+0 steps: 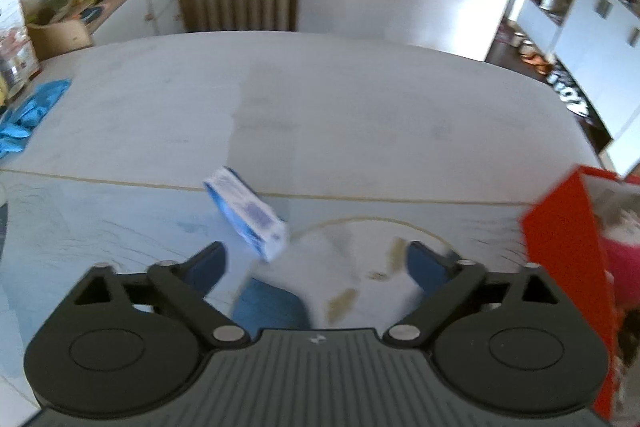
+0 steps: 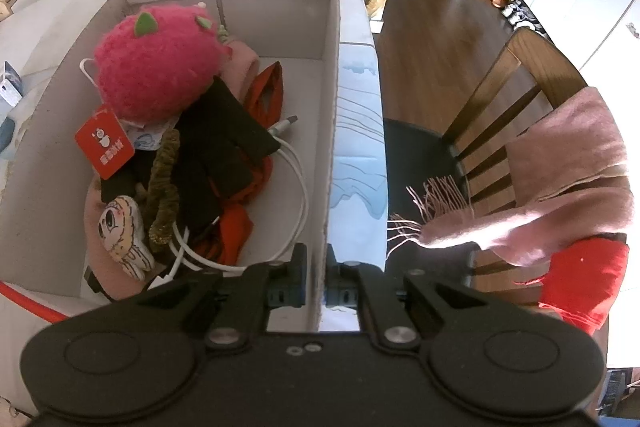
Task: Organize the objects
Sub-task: 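Move the left gripper back to the table above the blue medicine box, then grasp the blue-and-white medicine box with the left gripper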
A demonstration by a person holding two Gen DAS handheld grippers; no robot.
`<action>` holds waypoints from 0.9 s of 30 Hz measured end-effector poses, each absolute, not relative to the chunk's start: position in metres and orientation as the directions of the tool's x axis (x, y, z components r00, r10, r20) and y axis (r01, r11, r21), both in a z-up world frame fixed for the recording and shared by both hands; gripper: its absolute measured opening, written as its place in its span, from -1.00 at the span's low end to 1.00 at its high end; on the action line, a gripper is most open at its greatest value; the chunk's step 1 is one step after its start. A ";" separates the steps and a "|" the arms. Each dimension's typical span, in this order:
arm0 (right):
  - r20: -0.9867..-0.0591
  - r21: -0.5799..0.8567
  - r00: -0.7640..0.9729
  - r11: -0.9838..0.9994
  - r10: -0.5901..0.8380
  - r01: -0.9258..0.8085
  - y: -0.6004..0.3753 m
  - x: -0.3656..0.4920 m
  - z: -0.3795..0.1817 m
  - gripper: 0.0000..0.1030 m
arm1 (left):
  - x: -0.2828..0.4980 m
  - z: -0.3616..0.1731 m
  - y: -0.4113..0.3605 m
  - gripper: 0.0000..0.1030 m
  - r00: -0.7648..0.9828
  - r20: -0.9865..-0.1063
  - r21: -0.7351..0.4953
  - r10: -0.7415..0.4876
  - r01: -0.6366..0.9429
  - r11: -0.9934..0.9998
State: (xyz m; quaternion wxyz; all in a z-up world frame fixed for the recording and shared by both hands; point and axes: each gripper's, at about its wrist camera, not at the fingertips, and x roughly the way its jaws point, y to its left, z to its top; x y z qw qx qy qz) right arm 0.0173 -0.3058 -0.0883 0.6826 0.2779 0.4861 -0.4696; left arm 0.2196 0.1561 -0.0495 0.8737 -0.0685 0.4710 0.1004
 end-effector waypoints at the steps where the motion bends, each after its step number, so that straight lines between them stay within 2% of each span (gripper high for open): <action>1: -0.925 -0.078 0.084 0.401 -0.370 0.913 -0.306 0.018 -0.089 -0.88 | 0.223 -0.051 0.162 0.99 0.533 -0.837 -0.018 0.125 -0.255 0.967; 12: -0.927 -0.102 0.047 0.372 -0.371 0.923 -0.307 0.021 -0.092 -0.89 | 0.269 -0.080 0.211 0.99 0.464 -0.871 -0.032 0.161 -0.381 0.924; 23: -0.931 -0.118 0.020 0.353 -0.365 0.928 -0.309 0.024 -0.094 -0.88 | 0.287 -0.108 0.221 0.96 0.404 -0.894 -0.001 0.193 -0.433 0.901; 24: -0.931 -0.119 0.020 0.352 -0.365 0.928 -0.309 0.024 -0.095 -0.88 | 0.287 -0.109 0.222 0.94 0.404 -0.895 -0.004 0.191 -0.434 0.901; 27: -0.931 -0.118 0.018 0.349 -0.365 0.930 -0.309 0.024 -0.094 -0.88 | 0.287 -0.110 0.223 0.54 0.397 -0.901 -0.020 0.172 -0.436 0.900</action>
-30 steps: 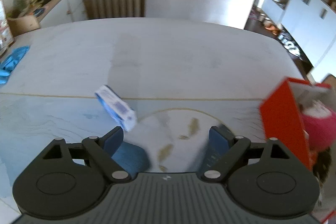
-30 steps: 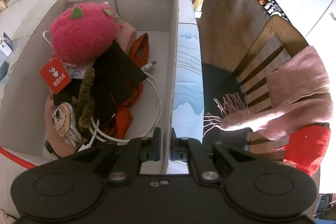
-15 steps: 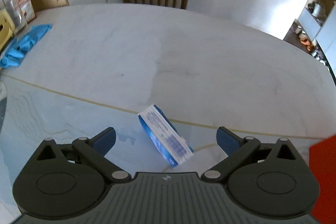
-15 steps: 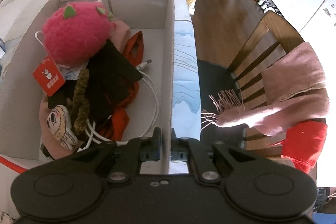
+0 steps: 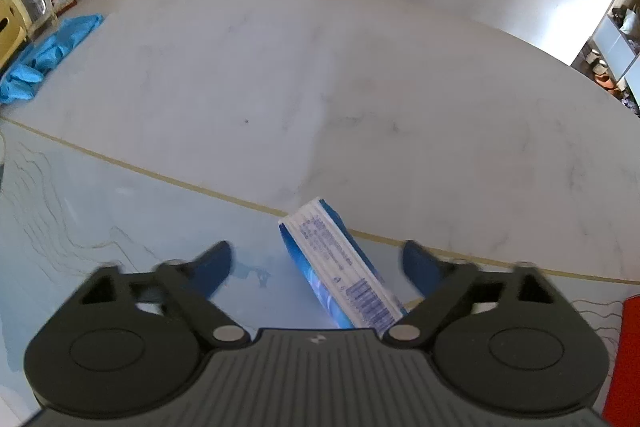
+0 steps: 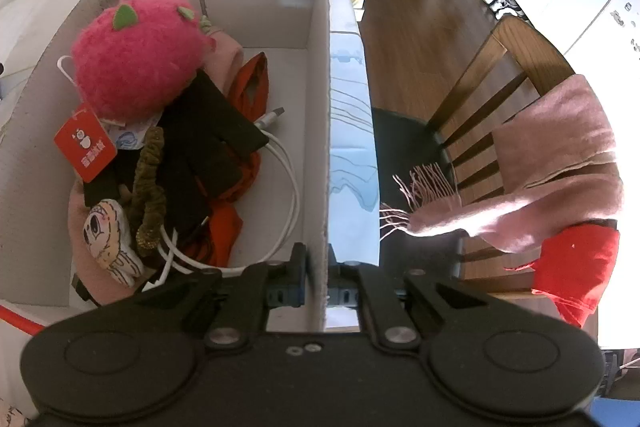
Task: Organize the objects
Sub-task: 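Grasp the blue-and-white medicine box with the left gripper, then lift the medicine box and carry it over the box with the left gripper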
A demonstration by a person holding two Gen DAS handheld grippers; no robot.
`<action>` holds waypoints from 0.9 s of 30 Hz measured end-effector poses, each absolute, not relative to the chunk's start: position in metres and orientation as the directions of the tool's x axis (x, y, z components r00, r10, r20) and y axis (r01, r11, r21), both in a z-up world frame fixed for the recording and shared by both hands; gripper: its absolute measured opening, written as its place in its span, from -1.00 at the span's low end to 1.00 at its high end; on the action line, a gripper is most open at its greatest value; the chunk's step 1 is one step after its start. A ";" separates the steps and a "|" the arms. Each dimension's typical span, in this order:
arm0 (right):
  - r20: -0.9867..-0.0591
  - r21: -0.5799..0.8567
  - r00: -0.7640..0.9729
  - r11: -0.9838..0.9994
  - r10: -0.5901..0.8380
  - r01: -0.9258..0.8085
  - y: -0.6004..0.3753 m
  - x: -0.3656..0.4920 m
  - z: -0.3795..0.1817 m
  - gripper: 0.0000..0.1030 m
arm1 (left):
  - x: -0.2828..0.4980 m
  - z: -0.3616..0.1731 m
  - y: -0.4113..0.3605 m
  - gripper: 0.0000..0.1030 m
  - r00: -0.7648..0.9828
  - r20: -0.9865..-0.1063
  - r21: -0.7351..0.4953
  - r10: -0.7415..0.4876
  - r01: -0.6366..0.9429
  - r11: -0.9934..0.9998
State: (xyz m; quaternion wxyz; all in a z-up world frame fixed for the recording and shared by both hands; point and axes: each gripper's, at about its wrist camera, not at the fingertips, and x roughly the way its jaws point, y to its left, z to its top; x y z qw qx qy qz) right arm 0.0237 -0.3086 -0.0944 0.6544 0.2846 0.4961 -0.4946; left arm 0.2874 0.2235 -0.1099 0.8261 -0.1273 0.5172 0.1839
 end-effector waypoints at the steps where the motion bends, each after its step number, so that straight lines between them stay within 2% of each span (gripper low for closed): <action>1: -0.931 -0.119 0.018 0.349 -0.365 0.930 -0.309 0.024 -0.094 -0.88 | 0.288 -0.111 0.224 0.38 0.396 -0.903 -0.027 0.165 -0.436 0.900; 3: -0.931 -0.117 0.019 0.348 -0.365 0.930 -0.309 0.024 -0.095 -0.88 | 0.287 -0.111 0.224 0.26 0.395 -0.905 -0.035 0.156 -0.434 0.900; 8: -0.930 -0.119 0.019 0.348 -0.368 0.930 -0.309 0.023 -0.095 -0.88 | 0.281 -0.106 0.219 -0.18 0.405 -0.903 -0.038 0.142 -0.406 0.913; 14: -0.927 -0.118 0.023 0.349 -0.375 0.930 -0.307 0.022 -0.095 -0.89 | 0.271 -0.102 0.219 -0.46 0.410 -0.903 -0.042 0.126 -0.376 0.926; 27: -0.921 -0.111 0.044 0.369 -0.387 0.923 -0.306 0.021 -0.095 -0.91 | 0.220 -0.079 0.178 -0.52 0.436 -0.898 -0.040 0.061 -0.221 0.975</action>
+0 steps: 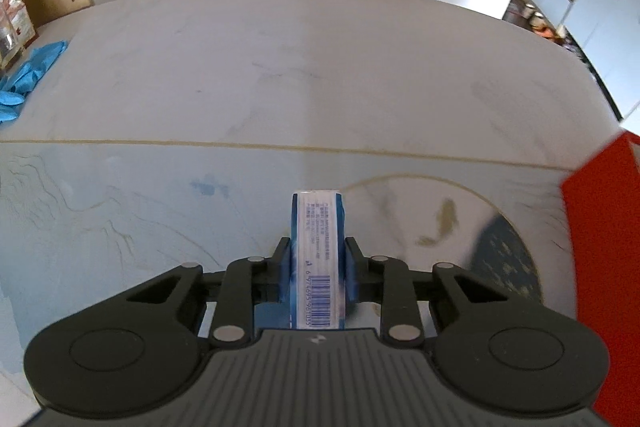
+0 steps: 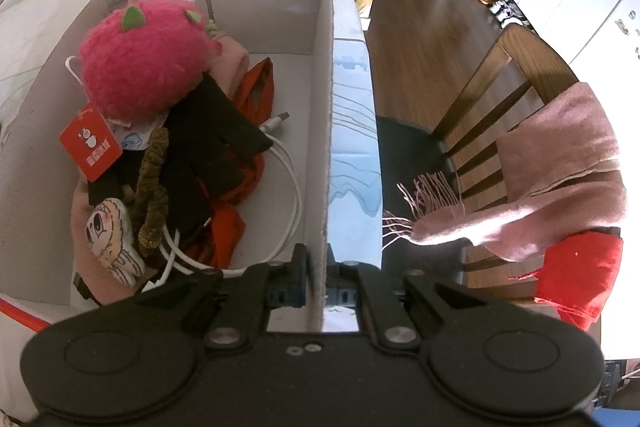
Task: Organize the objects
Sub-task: 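Lift the medicine box and carry it over the box with the left gripper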
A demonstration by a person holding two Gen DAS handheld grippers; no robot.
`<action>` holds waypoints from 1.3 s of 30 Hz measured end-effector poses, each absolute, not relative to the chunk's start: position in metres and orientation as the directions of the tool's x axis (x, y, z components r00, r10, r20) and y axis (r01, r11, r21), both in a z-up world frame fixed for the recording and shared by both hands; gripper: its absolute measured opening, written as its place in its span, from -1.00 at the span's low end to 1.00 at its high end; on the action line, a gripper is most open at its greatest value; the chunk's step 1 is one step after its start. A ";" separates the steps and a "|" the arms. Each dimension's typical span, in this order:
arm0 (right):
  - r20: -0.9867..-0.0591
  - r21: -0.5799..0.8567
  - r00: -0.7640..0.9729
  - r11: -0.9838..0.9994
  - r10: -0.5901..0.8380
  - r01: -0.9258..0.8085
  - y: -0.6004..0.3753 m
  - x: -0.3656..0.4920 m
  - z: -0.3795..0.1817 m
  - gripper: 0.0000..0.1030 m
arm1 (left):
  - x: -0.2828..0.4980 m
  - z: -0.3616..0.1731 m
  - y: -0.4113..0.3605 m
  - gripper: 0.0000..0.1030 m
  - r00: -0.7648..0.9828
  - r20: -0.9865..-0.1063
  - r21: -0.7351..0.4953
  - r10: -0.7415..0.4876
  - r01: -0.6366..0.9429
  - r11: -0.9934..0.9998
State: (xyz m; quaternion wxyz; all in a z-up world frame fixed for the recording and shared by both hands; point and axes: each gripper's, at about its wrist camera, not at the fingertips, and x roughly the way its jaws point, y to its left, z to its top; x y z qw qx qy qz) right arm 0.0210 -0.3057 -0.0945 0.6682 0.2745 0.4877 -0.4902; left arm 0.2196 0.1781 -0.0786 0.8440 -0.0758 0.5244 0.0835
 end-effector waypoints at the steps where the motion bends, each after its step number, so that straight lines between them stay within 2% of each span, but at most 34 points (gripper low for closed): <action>1: -0.921 -0.111 0.045 0.370 -0.388 0.922 -0.306 0.021 -0.095 -0.91 | 0.215 -0.076 0.174 -0.52 0.439 -0.897 -0.046 0.052 -0.208 0.977; 15: -0.916 -0.104 0.061 0.382 -0.396 0.918 -0.306 0.020 -0.094 -0.92 | 0.157 -0.021 0.085 -0.52 0.511 -0.851 -0.122 -0.125 0.039 0.992; 25: -0.913 -0.098 0.073 0.389 -0.402 0.916 -0.307 0.020 -0.093 -0.93 | 0.150 0.020 0.006 -0.52 0.519 -0.807 -0.159 -0.282 0.269 0.950; 39: -0.910 -0.094 0.082 0.395 -0.406 0.914 -0.307 0.019 -0.093 -0.93 | 0.162 -0.010 -0.117 -0.52 0.413 -0.836 -0.117 -0.361 0.509 0.853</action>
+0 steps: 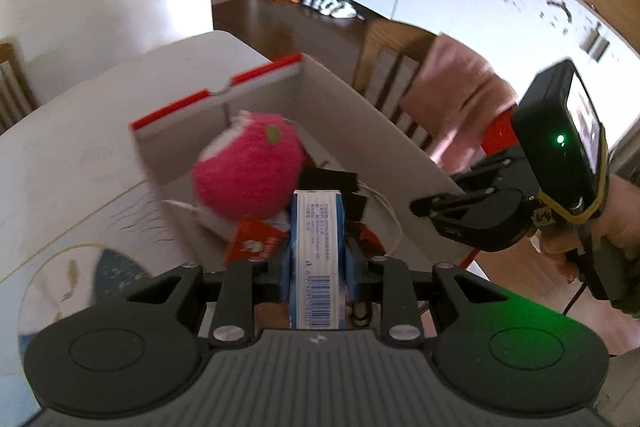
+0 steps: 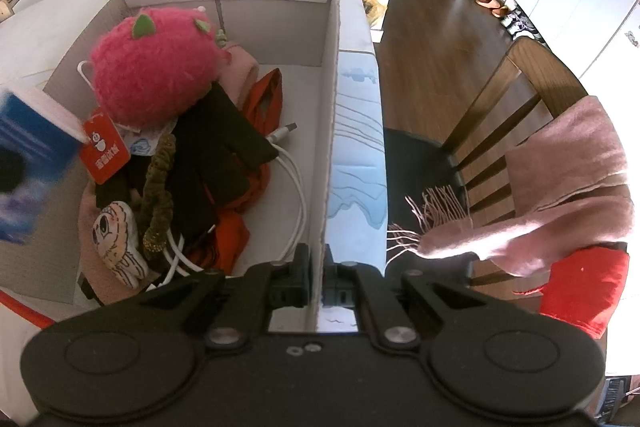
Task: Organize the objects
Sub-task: 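Lift the medicine box and carry it over the box with the left gripper, then lower the medicine box into the box and open the left gripper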
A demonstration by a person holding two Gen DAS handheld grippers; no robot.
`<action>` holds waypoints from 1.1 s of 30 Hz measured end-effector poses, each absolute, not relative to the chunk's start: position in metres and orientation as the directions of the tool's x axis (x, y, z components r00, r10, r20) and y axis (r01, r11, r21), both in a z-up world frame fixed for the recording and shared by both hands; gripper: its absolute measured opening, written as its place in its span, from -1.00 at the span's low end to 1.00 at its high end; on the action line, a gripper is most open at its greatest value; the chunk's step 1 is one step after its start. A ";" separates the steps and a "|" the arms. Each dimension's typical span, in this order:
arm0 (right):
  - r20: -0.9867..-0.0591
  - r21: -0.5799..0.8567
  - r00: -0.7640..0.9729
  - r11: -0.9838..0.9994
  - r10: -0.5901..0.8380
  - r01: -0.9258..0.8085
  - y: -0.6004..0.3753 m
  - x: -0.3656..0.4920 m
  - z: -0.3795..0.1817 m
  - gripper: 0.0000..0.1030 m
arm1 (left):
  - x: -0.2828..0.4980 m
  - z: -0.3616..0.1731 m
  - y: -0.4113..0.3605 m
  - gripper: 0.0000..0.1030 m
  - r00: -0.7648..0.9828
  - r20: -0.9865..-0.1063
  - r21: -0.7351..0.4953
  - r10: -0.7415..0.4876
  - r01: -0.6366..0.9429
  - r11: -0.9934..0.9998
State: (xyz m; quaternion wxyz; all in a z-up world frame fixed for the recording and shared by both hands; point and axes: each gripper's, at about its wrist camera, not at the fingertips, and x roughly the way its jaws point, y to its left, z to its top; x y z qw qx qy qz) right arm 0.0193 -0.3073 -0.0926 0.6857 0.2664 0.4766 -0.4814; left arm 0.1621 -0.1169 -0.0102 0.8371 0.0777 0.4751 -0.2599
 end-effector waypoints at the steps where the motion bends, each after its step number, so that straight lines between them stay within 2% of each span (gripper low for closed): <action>1: -0.910 -0.094 0.083 0.395 -0.407 0.914 -0.307 0.019 -0.093 -0.93 | 0.163 -0.014 -0.123 -0.52 0.401 -0.841 -0.116 -0.364 0.522 0.845; 14: -0.910 -0.093 0.084 0.396 -0.407 0.914 -0.308 0.020 -0.093 -0.94 | 0.174 -0.058 -0.163 -0.51 0.304 -0.889 -0.103 -0.343 0.598 0.795; 27: -0.910 -0.085 0.096 0.407 -0.404 0.910 -0.308 0.018 -0.093 -0.94 | 0.183 -0.085 -0.148 -0.48 0.257 -0.909 -0.149 -0.330 0.539 0.829; 31: -0.908 -0.084 0.100 0.412 -0.406 0.907 -0.306 0.017 -0.091 -0.93 | 0.181 -0.084 -0.144 -0.36 0.271 -0.905 -0.147 -0.329 0.527 0.837; 33: -0.908 -0.082 0.103 0.415 -0.406 0.906 -0.306 0.016 -0.090 -0.93 | 0.181 -0.083 -0.141 0.03 0.280 -0.899 -0.157 -0.336 0.511 0.845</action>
